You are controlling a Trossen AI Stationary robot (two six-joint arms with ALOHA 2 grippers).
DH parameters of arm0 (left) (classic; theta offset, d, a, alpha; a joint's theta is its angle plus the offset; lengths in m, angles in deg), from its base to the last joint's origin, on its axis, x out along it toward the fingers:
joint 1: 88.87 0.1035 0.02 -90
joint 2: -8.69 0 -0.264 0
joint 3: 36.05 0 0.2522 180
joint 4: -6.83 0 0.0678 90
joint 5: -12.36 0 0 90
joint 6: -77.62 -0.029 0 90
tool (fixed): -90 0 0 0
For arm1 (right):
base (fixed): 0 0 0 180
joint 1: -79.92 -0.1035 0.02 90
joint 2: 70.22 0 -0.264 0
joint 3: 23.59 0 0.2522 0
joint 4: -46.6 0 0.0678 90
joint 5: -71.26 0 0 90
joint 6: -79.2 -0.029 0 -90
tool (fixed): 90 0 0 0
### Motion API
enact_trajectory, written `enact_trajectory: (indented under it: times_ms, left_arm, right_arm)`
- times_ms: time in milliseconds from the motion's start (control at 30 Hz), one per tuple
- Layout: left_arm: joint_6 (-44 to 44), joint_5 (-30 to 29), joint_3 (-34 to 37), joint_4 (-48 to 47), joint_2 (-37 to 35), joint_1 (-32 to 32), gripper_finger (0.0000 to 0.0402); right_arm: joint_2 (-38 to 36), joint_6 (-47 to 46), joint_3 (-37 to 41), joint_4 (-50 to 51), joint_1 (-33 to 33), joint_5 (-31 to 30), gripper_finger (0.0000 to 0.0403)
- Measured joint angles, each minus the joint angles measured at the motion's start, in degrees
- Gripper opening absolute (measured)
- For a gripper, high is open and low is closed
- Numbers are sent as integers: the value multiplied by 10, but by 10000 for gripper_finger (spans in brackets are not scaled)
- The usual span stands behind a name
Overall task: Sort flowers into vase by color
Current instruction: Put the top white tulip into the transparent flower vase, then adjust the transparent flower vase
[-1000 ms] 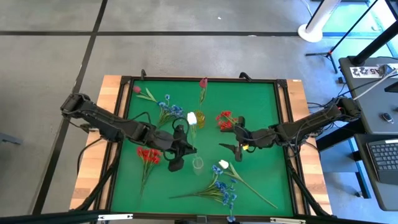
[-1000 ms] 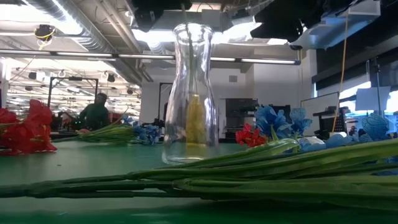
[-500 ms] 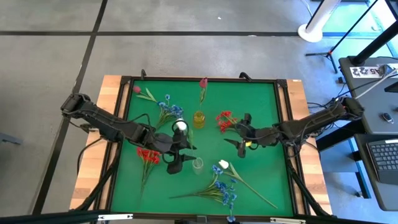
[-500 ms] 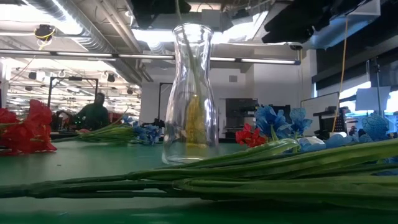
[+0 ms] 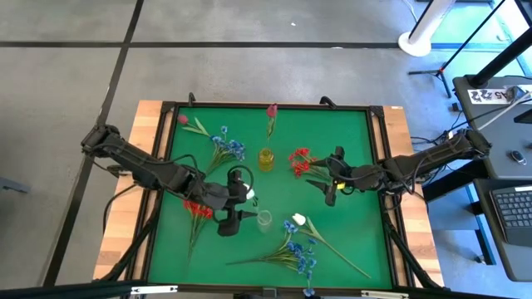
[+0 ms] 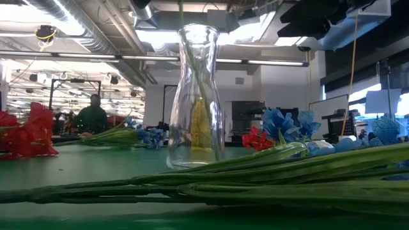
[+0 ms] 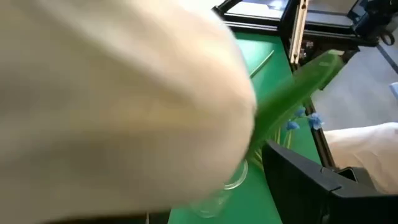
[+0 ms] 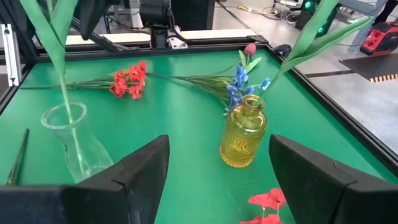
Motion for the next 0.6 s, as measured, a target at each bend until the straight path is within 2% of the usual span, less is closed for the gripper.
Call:
enact_trajectory:
  times_ms: [200,333,433,600]
  left_arm:
    - [24,-6,0,-29,0,2,218]
    - [82,-1,-1,-107,-5,2,218]
    - [134,3,-1,-187,-5,1,218]
    - [189,-1,-1,-267,-5,0,218]
  right_arm:
    - [0,4,0,6,0,-4,273]
    - [0,-9,0,29,0,-4,273]
    - [0,-28,0,68,0,-4,273]
    - [0,-87,0,150,11,-6,273]
